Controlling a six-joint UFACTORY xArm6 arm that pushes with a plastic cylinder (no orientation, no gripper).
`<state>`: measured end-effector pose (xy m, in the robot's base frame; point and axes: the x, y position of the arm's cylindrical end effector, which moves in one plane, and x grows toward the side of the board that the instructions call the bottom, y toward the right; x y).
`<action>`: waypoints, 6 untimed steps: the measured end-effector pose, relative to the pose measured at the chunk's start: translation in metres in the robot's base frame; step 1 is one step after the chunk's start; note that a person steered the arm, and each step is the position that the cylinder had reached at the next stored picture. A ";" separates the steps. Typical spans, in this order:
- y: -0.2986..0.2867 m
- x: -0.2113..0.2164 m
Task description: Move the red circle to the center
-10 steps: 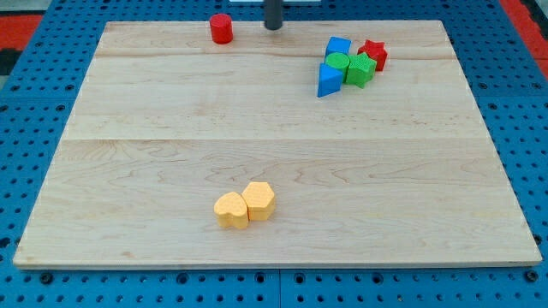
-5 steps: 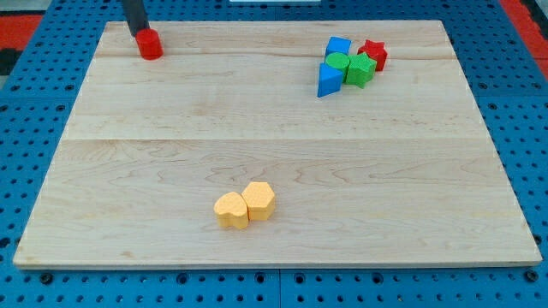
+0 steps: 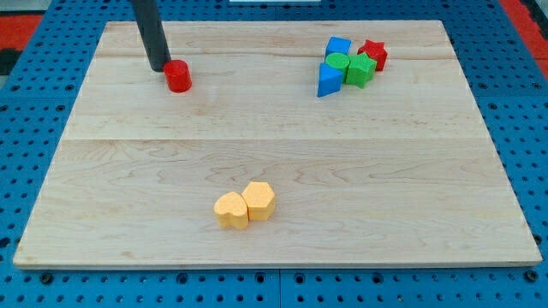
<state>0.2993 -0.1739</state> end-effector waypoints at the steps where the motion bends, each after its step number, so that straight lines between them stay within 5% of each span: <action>1: 0.000 0.000; 6: 0.083 0.069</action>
